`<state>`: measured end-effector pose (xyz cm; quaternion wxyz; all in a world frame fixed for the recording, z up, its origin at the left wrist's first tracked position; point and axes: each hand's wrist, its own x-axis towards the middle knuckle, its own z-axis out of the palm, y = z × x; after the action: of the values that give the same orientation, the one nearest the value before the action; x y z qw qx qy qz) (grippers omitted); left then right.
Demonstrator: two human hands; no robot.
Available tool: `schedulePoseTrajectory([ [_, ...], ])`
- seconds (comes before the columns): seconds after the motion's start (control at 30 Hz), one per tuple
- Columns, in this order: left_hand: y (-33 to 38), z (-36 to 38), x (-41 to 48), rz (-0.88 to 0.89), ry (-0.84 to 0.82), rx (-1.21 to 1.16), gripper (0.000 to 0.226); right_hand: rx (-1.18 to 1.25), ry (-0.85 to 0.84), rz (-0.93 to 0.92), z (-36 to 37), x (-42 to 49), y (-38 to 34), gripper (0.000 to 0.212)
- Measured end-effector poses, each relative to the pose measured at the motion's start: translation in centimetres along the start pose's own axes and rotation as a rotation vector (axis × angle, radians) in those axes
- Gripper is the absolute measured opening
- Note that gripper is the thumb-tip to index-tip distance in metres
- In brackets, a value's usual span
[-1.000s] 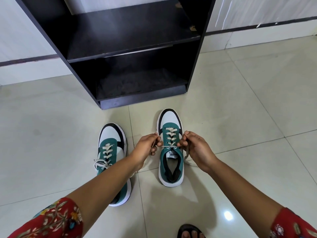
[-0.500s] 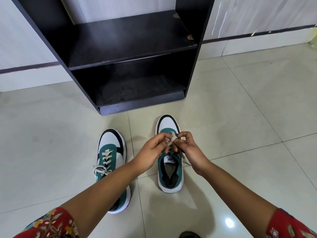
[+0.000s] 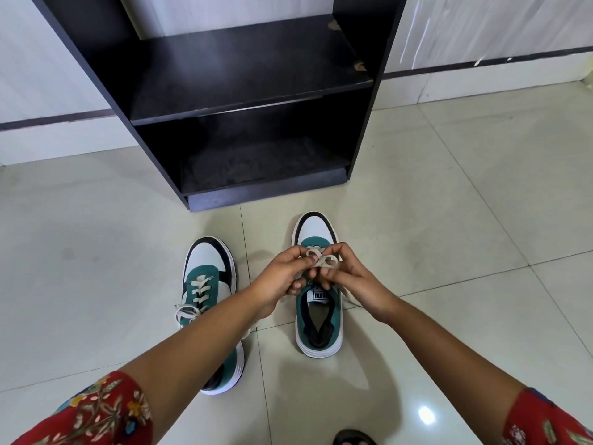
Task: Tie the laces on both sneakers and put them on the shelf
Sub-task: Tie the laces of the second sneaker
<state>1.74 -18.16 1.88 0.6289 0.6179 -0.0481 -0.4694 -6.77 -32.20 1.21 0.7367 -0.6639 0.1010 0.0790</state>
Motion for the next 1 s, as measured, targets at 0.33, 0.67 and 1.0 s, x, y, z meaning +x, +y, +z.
schedulePoseTrajectory([
  [0.33, 0.0, -0.4, -0.5, 0.452, 0.293, 0.899, 0.014, 0.186, 0.268, 0.173, 0.3, 1.4, -0.2, 0.019],
  [0.67, 0.9, -0.7, 0.1, 0.959, 0.208, 1.614, 0.017, 0.195, 0.158, 0.329, -0.5, 2.7, 0.0, 0.024],
  [1.0, 2.1, -0.2, 0.5, -0.166, 0.041, 0.194, 0.025, 0.142, 0.277, 0.186, 0.4, 1.0, 0.5, 0.033],
])
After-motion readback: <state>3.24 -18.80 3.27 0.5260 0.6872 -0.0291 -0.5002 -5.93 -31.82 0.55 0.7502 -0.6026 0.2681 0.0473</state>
